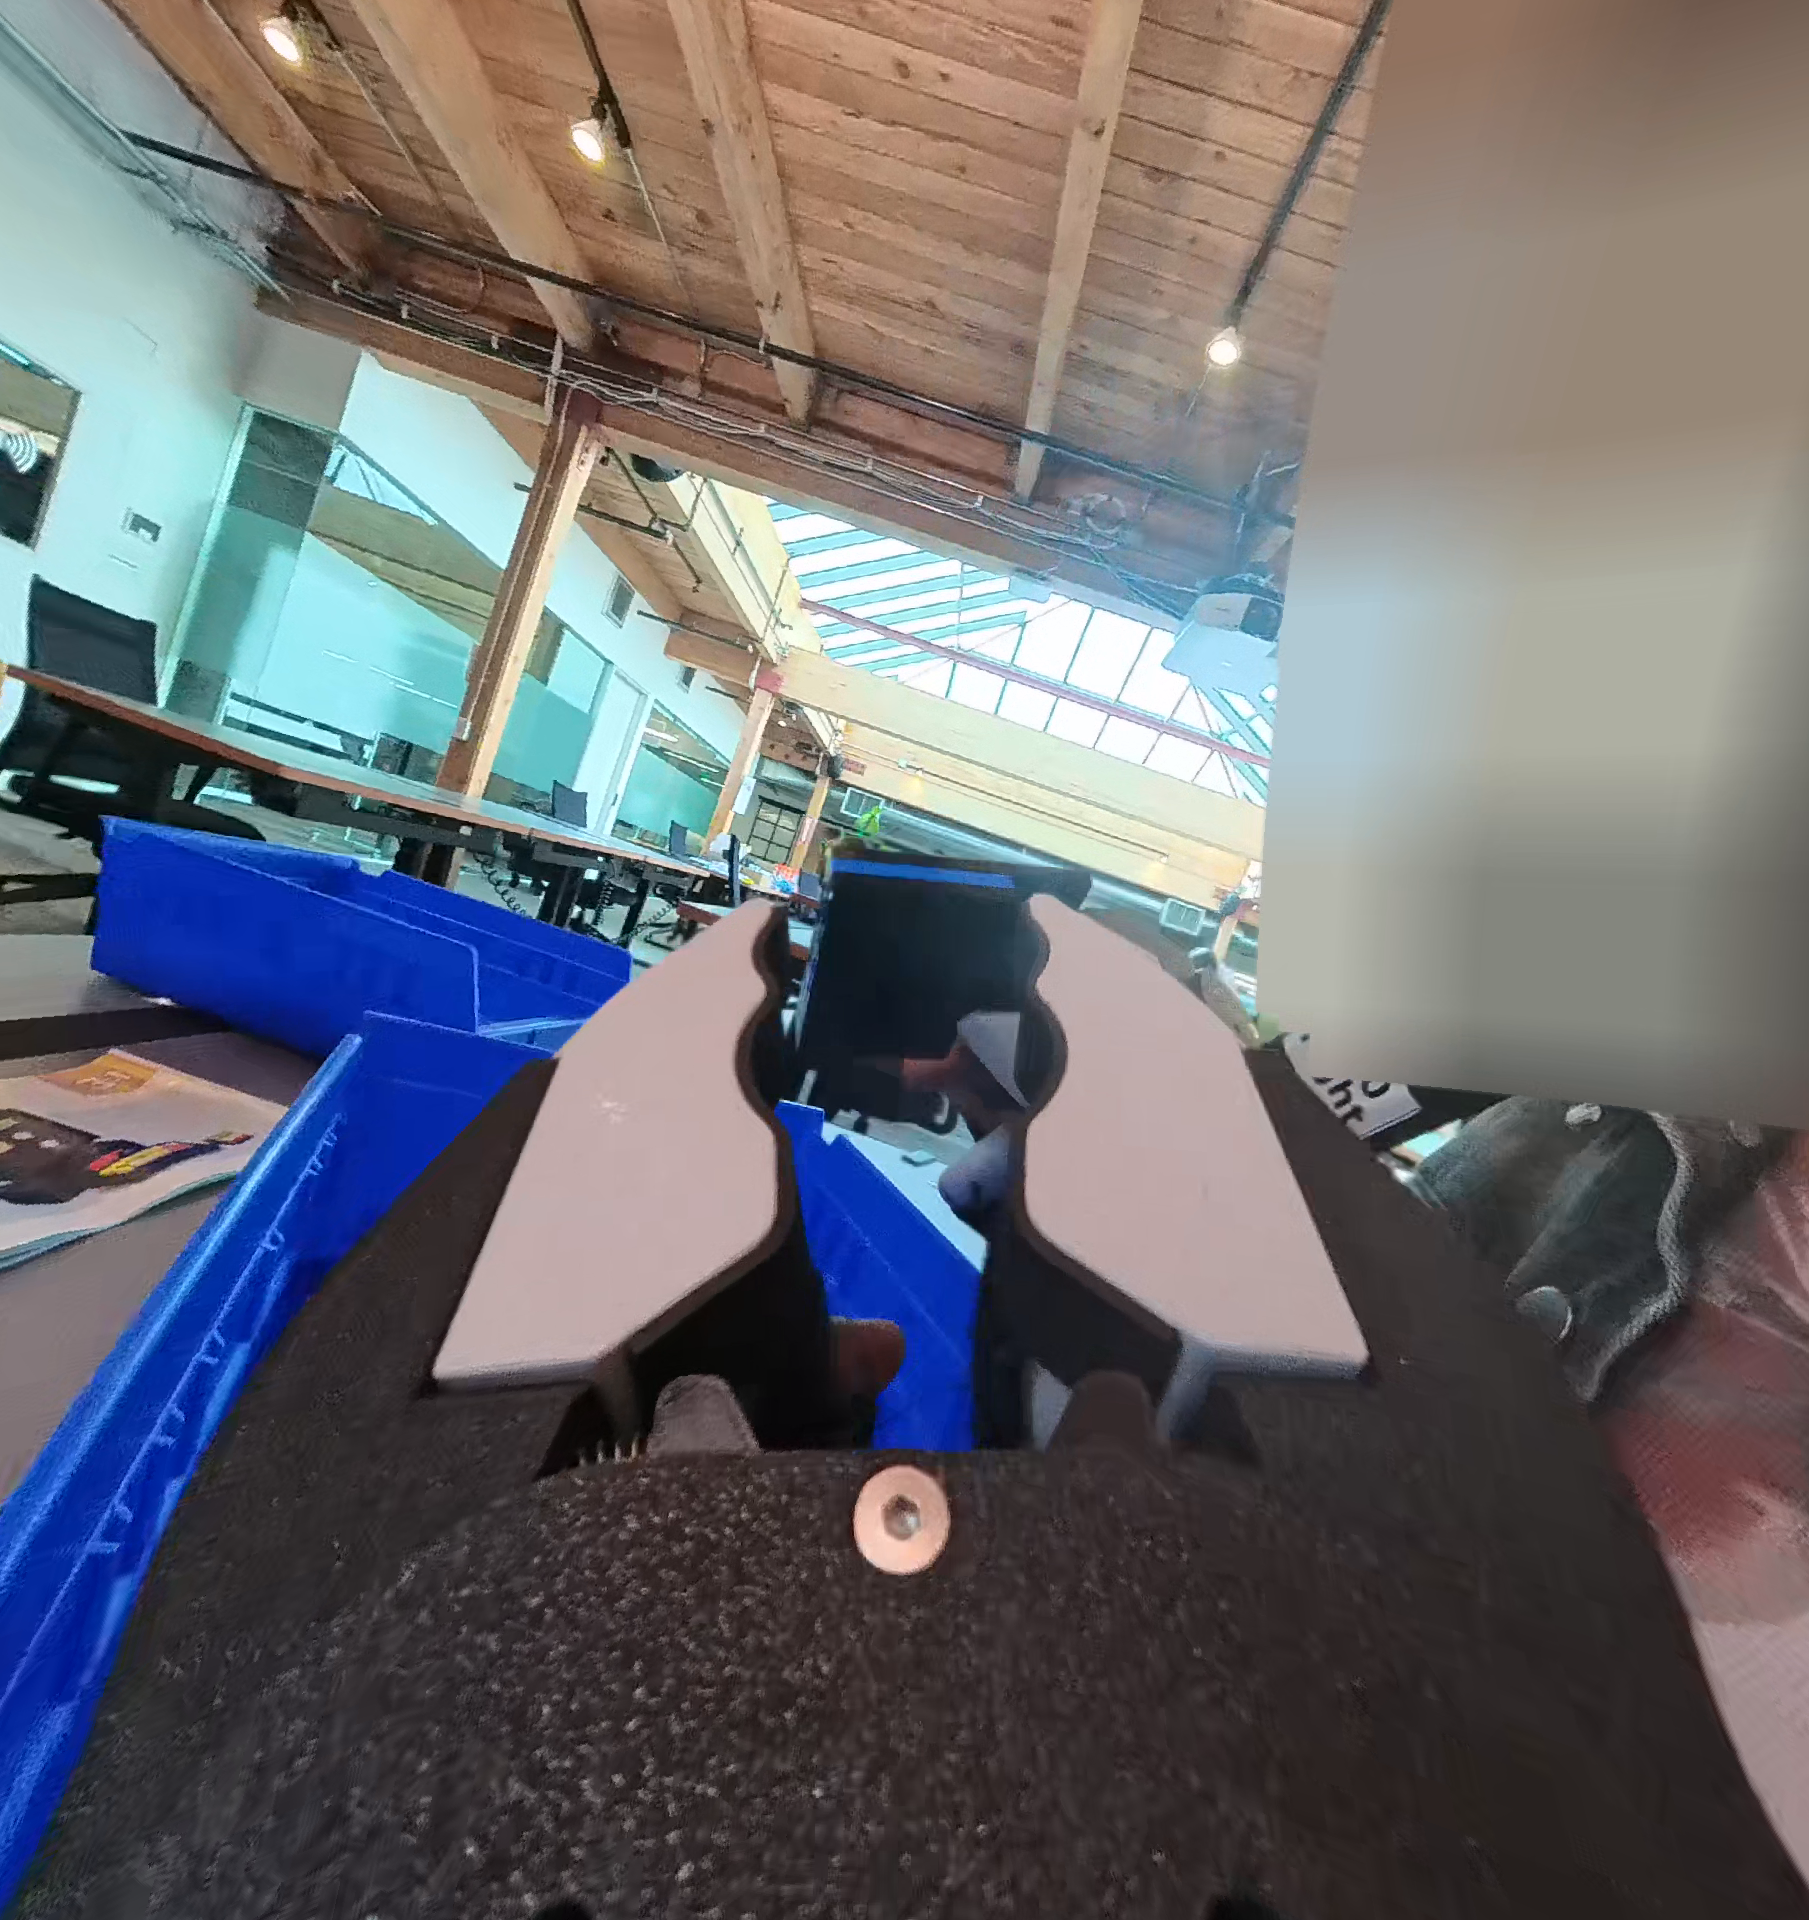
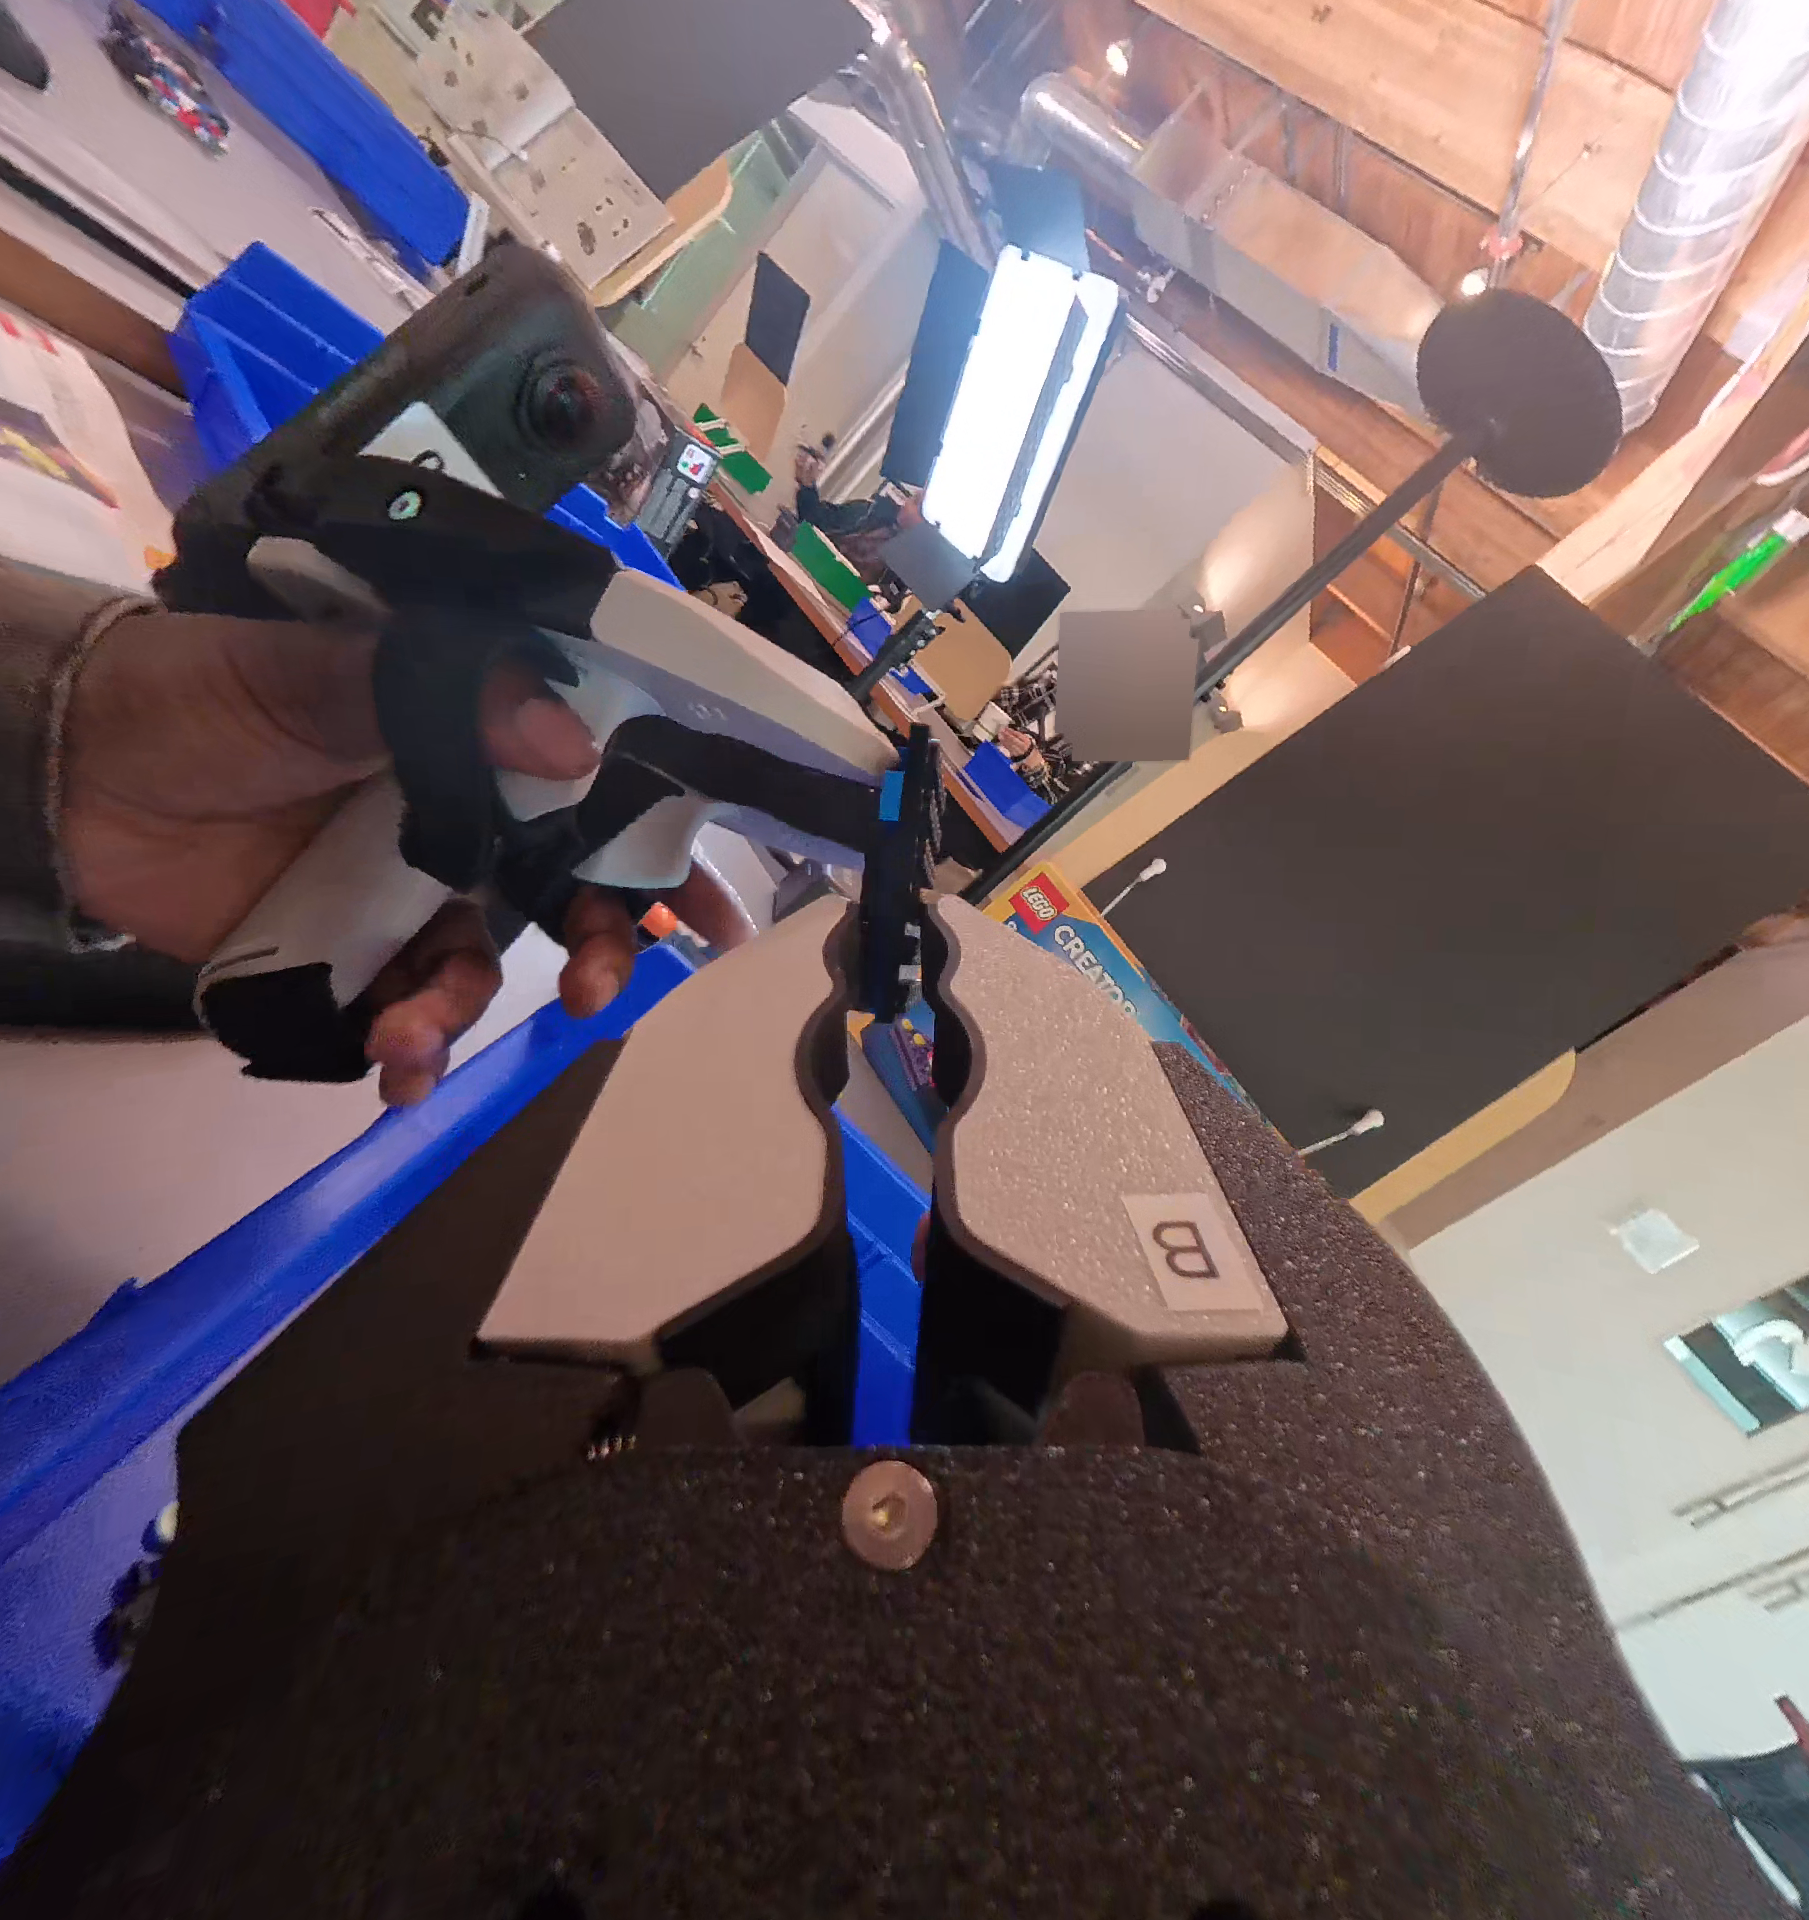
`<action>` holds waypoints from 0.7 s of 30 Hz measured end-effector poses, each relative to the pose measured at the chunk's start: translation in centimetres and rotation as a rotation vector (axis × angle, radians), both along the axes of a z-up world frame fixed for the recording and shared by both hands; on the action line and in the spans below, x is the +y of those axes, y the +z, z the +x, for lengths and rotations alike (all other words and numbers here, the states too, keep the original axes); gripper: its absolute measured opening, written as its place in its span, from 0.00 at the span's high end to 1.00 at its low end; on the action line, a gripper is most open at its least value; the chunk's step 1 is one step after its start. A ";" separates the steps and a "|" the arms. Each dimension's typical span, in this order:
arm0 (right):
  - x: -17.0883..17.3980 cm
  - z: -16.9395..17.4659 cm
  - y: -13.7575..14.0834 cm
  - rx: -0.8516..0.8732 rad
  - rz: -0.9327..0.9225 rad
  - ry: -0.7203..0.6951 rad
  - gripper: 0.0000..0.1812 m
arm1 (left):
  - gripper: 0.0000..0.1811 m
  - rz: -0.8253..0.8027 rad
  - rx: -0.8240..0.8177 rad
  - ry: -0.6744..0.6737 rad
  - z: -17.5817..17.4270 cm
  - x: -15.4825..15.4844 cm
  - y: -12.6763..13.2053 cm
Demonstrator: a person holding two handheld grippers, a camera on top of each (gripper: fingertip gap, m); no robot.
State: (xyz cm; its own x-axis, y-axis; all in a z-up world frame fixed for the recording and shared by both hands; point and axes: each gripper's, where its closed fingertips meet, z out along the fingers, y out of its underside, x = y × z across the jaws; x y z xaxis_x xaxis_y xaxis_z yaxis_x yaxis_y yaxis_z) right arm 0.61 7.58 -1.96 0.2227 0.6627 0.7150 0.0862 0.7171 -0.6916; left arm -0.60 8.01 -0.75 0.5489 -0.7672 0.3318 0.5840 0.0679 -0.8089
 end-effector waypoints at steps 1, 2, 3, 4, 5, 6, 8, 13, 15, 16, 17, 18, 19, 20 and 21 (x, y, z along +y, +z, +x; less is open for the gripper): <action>-0.2 0.1 0.0 -0.003 0.011 0.021 0.94 | 0.78 0.016 0.022 0.011 0.0 -0.1 0.1; -0.2 0.3 0.0 -0.008 0.017 0.030 0.94 | 0.82 0.031 0.053 0.017 0.2 -0.3 0.1; -0.2 0.3 -0.1 -0.017 0.018 0.039 0.94 | 0.82 0.043 0.087 0.035 0.3 -0.4 0.0; -0.2 0.4 -0.1 -0.023 0.024 0.045 0.94 | 0.82 0.056 0.113 0.053 0.4 -0.4 0.0; -0.3 0.5 -0.1 -0.024 0.041 0.050 0.94 | 0.82 0.069 0.129 0.061 0.5 -0.6 0.1; -0.4 0.5 0.0 -0.022 0.063 0.063 0.94 | 0.82 0.081 0.135 0.059 0.5 -0.7 0.2; -0.7 0.6 -0.2 -0.049 0.089 0.094 0.94 | 0.82 0.066 0.142 0.039 0.6 -0.8 0.0; -0.8 0.9 -1.2 -0.150 0.055 0.190 0.91 | 0.82 0.036 0.211 0.069 0.6 -0.6 -0.5; -0.9 1.2 -1.2 -0.166 -0.027 0.239 0.90 | 0.82 0.031 0.209 0.076 0.3 -0.6 -0.5; -0.9 1.3 -0.9 -0.152 -0.066 0.261 0.90 | 0.82 0.026 0.197 0.078 0.0 -0.6 -0.5; -0.9 1.4 -0.6 -0.132 -0.097 0.275 0.91 | 0.82 0.022 0.197 0.076 0.0 -0.6 -0.6; -0.9 1.4 -0.3 -0.114 -0.115 0.283 0.91 | 0.82 0.019 0.201 0.081 -0.1 -0.5 -0.6; -0.9 1.3 -0.1 -0.102 -0.120 0.281 0.91 | 0.83 0.019 0.203 0.091 -0.1 -0.5 -0.7; -0.8 1.2 -0.1 -0.101 -0.114 0.272 0.91 | 0.82 0.017 0.204 0.094 0.0 -0.4 -0.7; -0.8 1.0 -0.3 -0.112 -0.104 0.264 0.91 | 0.82 0.008 0.201 0.094 0.1 -0.3 -0.7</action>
